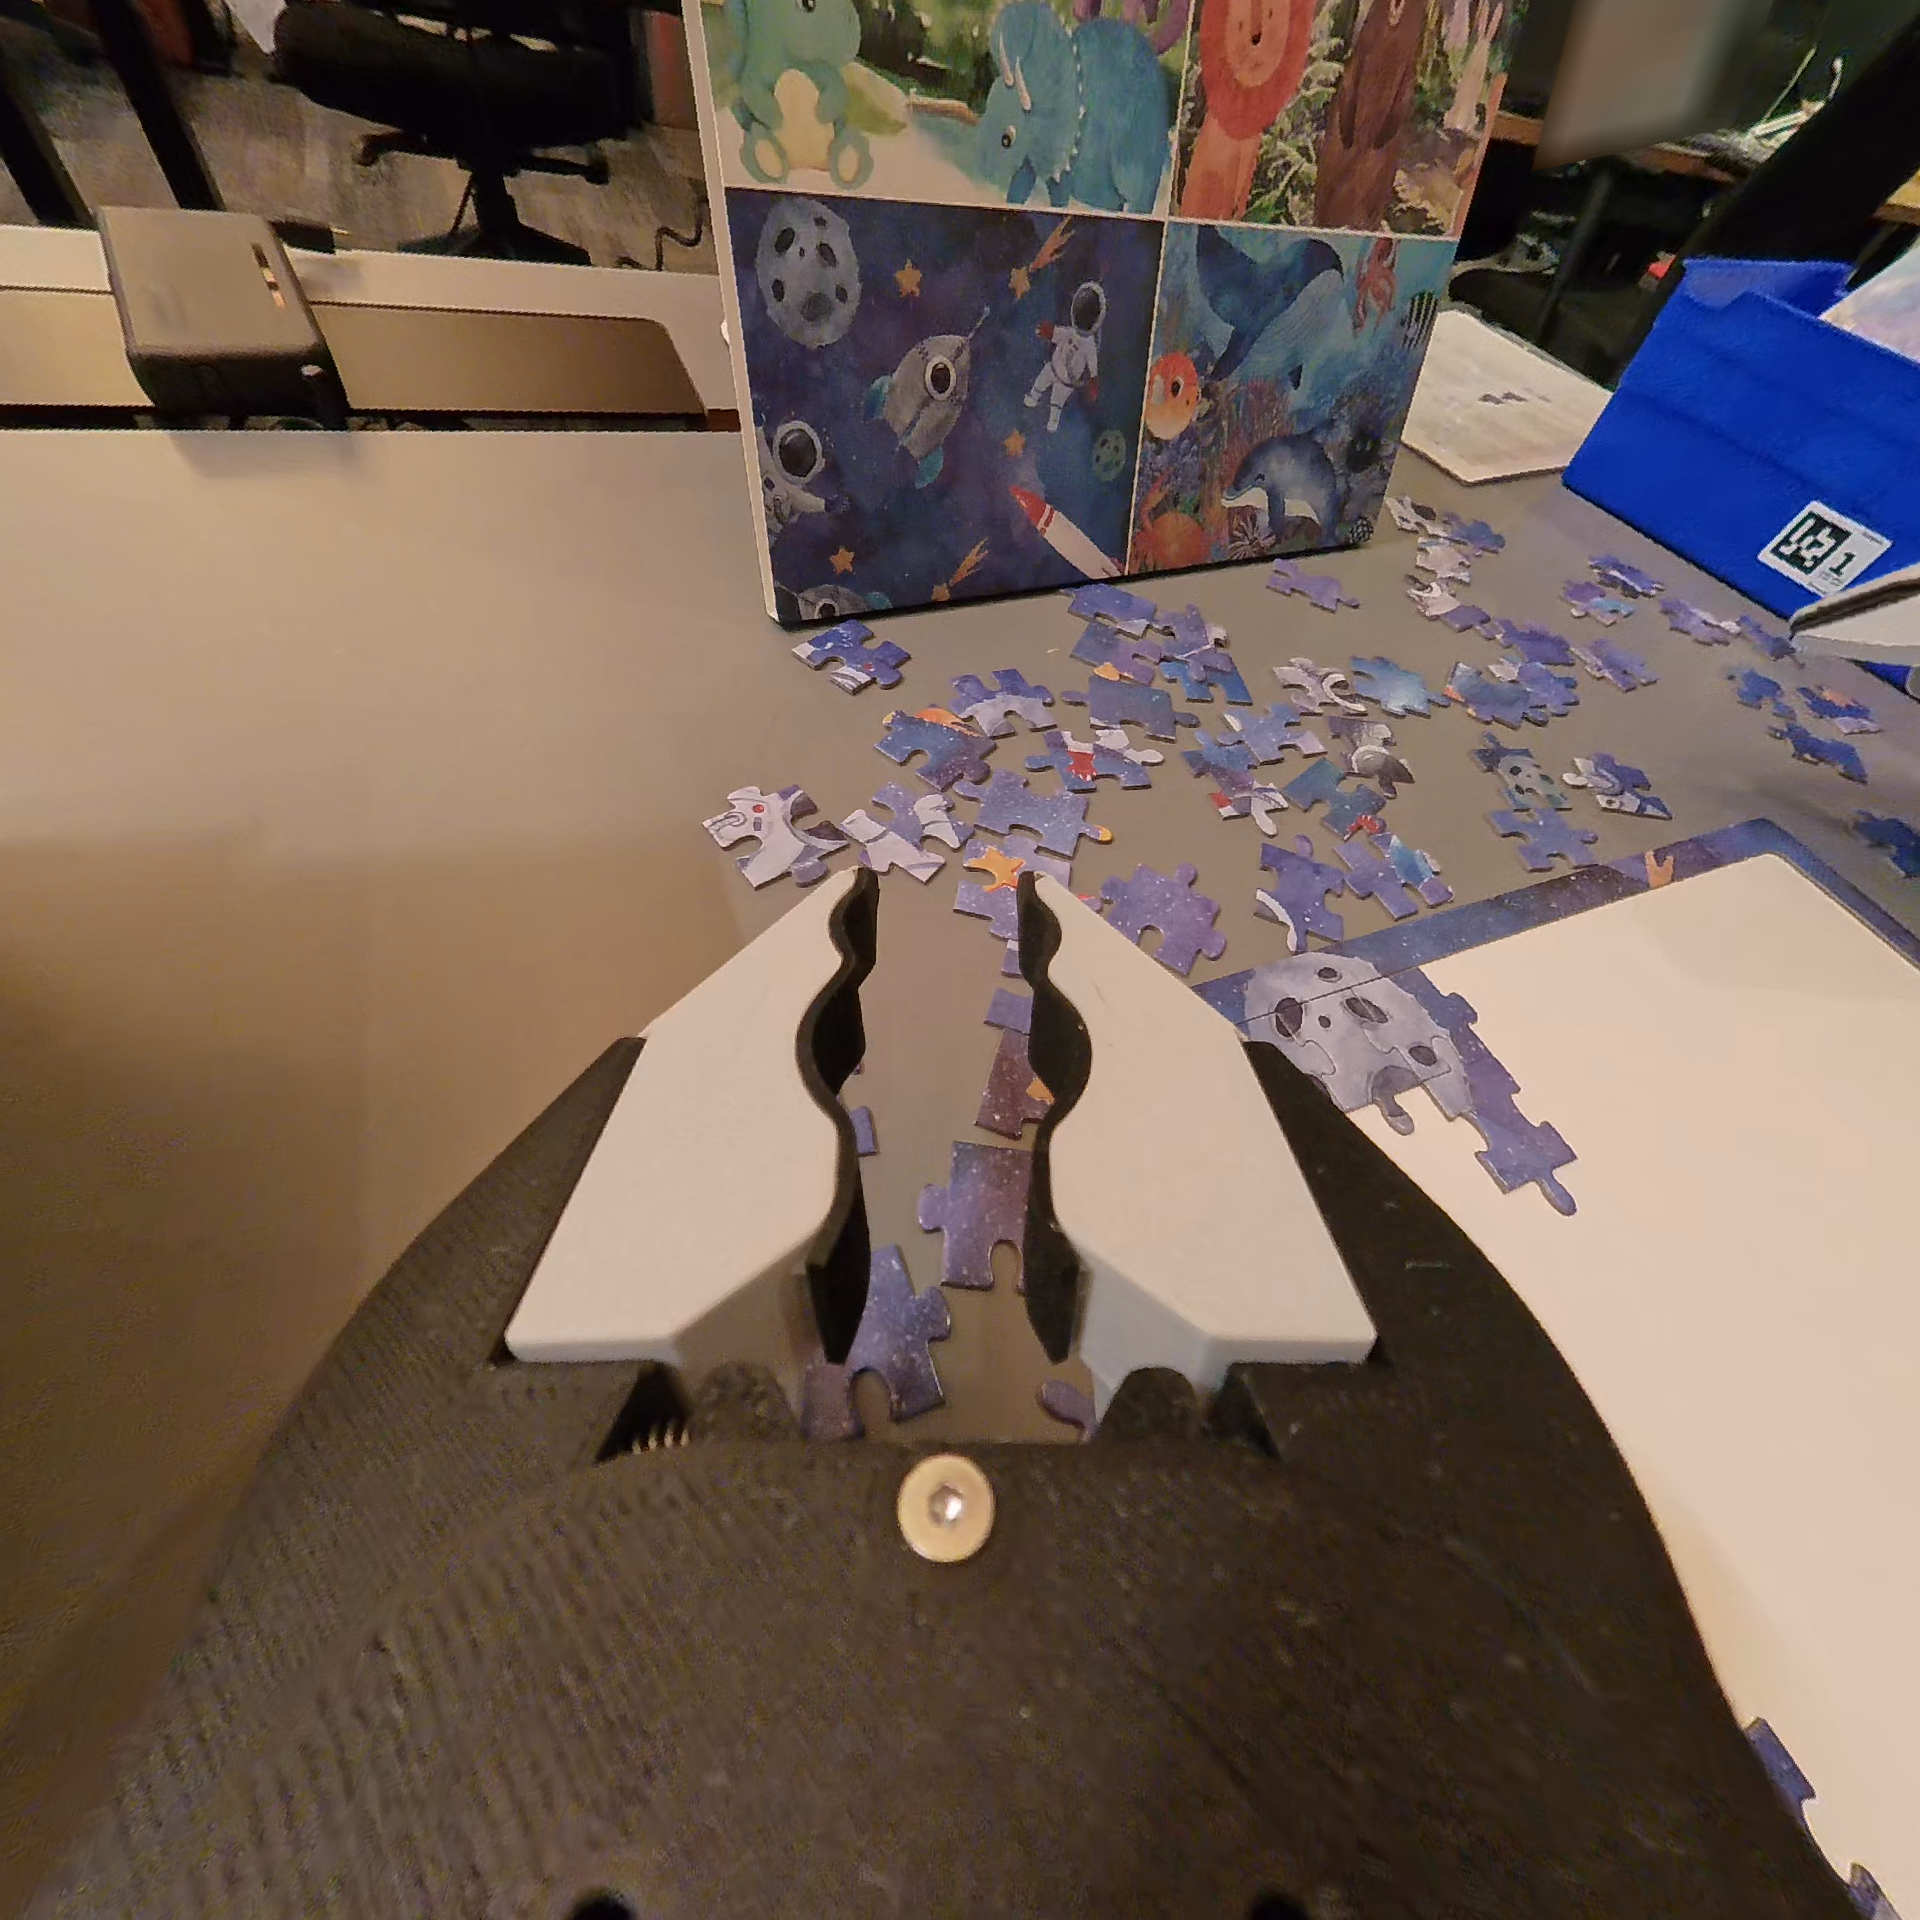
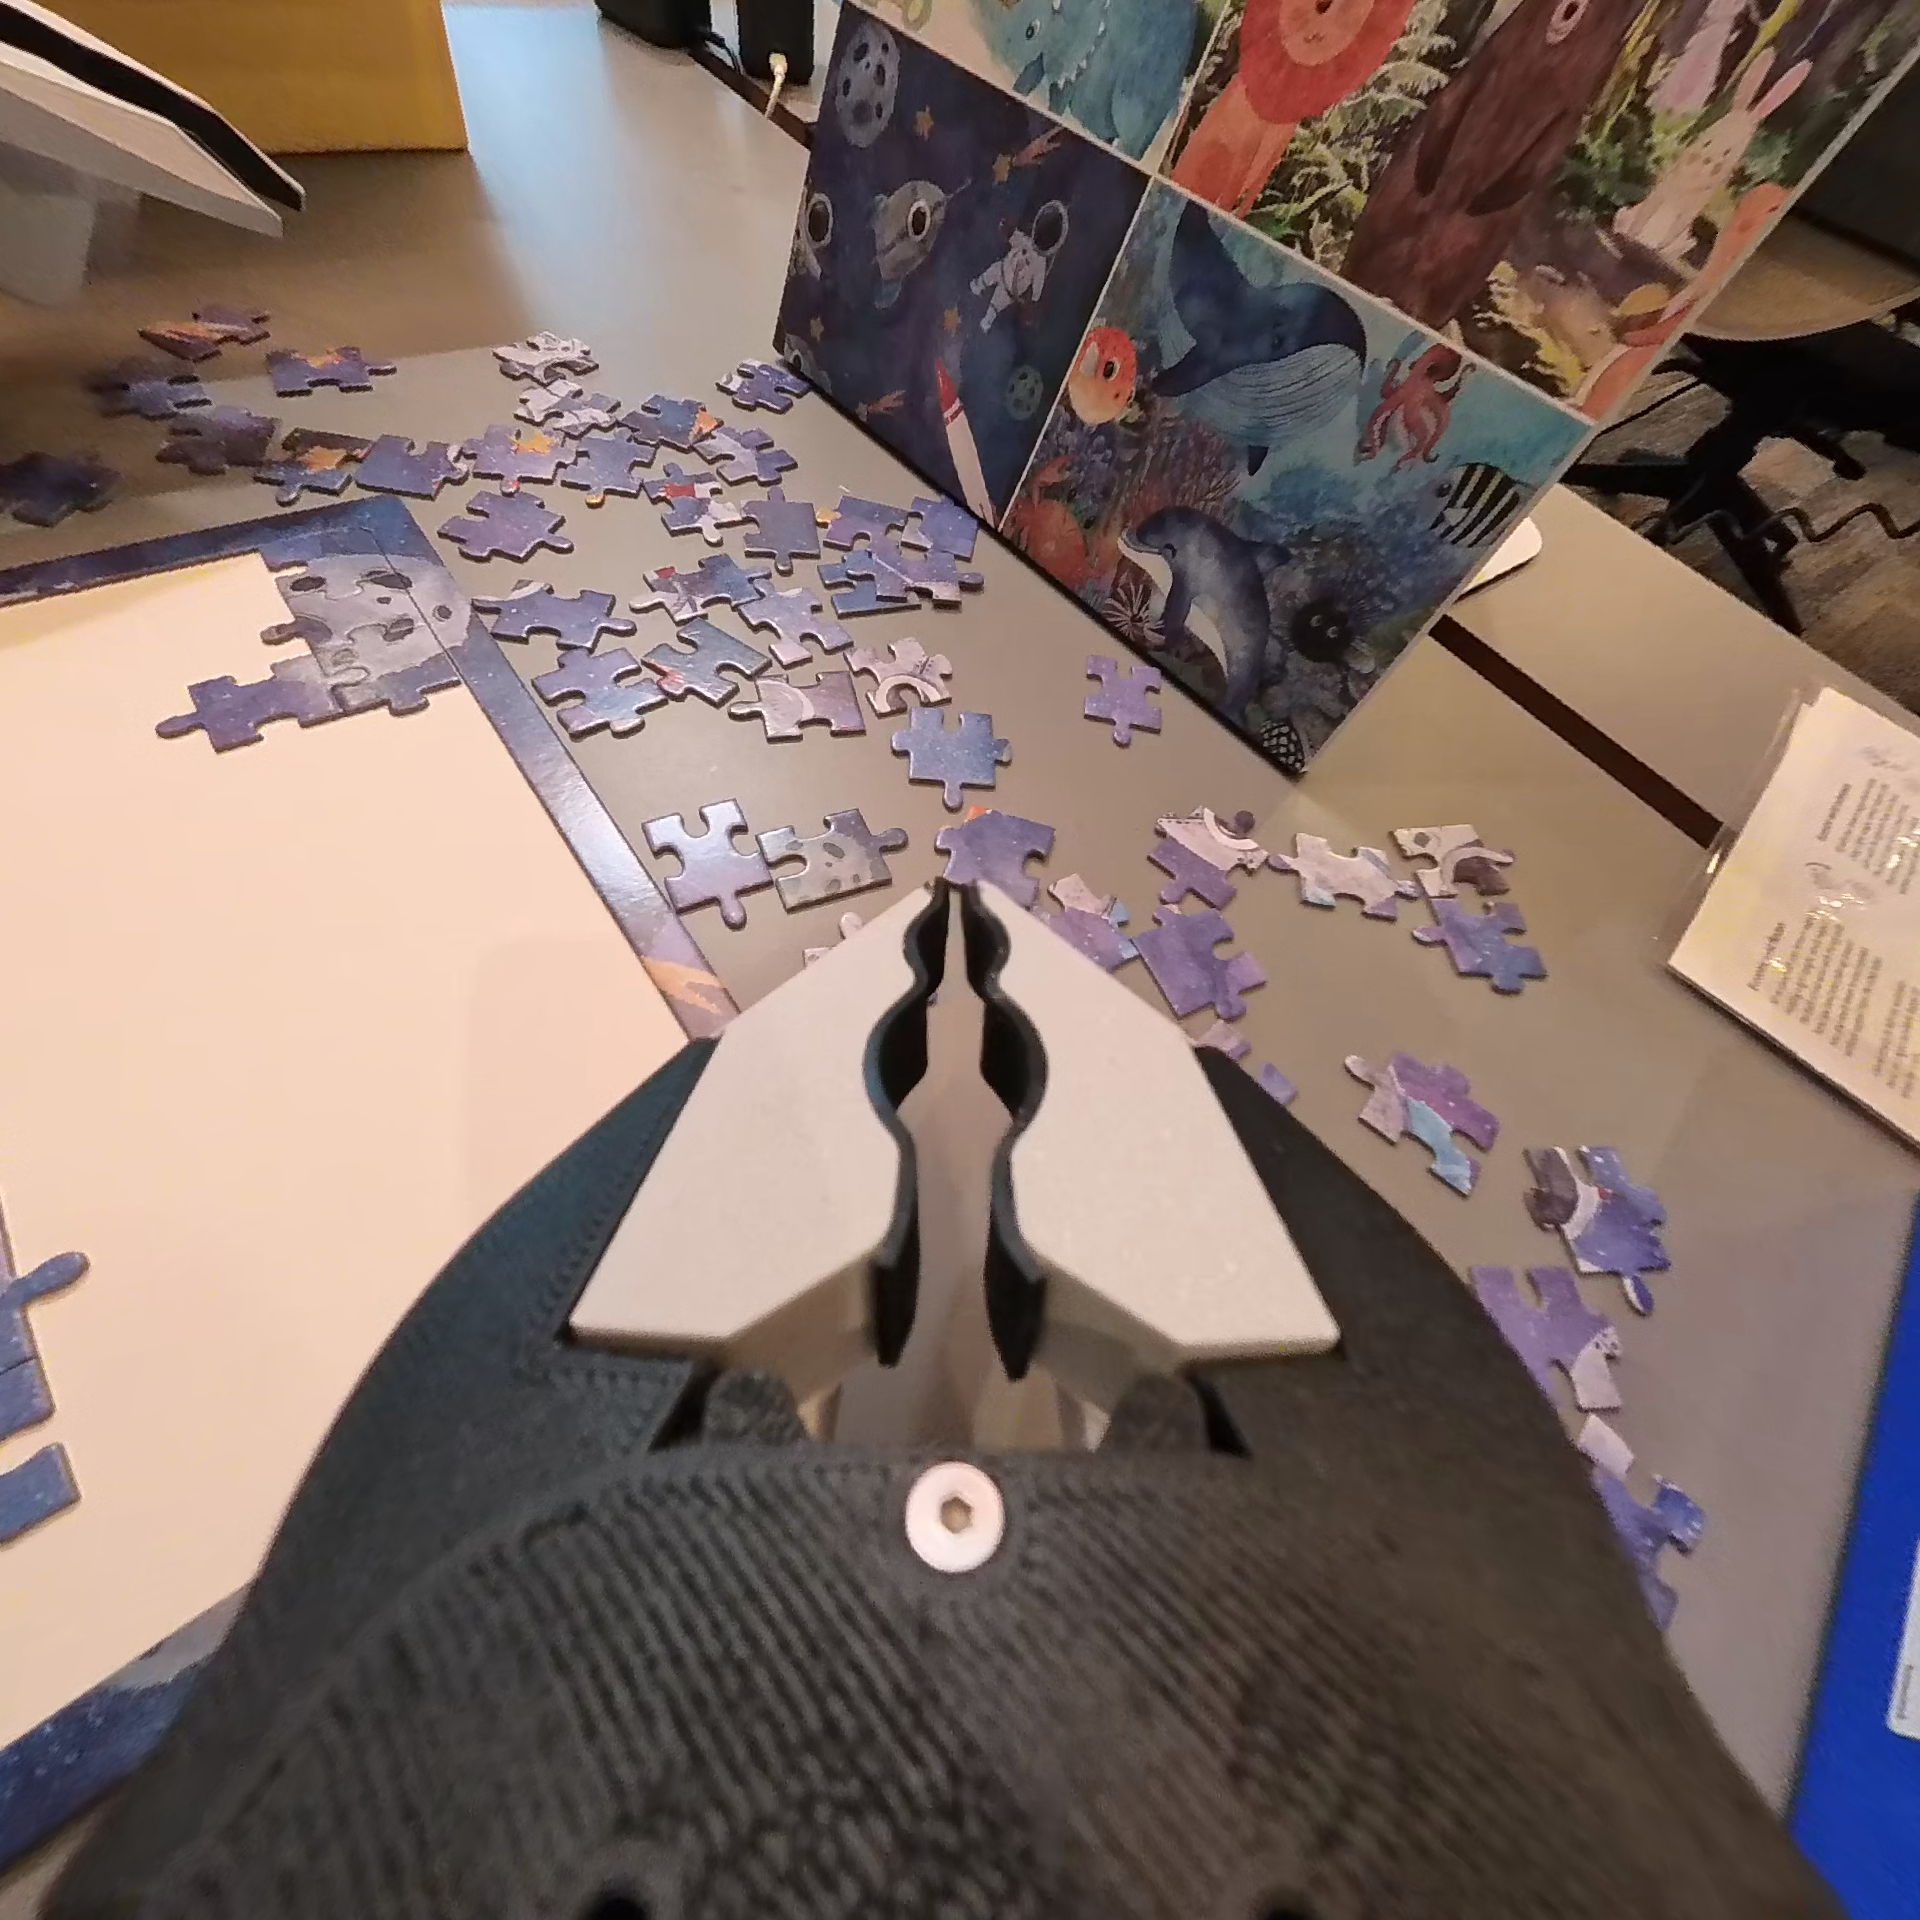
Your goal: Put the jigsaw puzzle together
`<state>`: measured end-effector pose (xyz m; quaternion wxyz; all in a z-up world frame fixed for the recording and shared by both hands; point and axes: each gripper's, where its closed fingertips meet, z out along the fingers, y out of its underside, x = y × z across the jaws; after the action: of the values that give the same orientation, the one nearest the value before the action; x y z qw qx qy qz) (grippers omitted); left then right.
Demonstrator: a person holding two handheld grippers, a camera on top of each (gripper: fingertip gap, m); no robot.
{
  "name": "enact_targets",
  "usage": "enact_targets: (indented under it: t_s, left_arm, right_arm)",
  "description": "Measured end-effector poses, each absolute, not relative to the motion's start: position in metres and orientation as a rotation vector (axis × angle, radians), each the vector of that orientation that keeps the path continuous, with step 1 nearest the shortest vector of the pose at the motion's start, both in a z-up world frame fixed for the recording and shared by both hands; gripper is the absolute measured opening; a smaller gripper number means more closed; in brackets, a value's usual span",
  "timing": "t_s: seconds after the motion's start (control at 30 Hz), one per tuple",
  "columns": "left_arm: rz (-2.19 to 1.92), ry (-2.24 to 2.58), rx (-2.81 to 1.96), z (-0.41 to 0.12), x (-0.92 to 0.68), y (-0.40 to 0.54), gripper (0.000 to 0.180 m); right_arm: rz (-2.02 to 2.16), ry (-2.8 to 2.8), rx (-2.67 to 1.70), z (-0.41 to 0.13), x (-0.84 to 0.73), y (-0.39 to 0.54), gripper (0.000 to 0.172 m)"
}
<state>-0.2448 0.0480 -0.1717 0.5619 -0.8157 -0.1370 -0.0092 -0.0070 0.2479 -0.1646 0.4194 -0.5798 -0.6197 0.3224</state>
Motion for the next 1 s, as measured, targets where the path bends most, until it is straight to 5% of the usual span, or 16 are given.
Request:
enact_targets:
  t_s: [1.0]
  left_arm:
    - [-0.022,-0.323,-1.922,-0.172,-0.245,0.048,0.025]
  right_arm:
    - [0.852,-1.274,-1.4,-0.117,0.011,0.28,0.012]
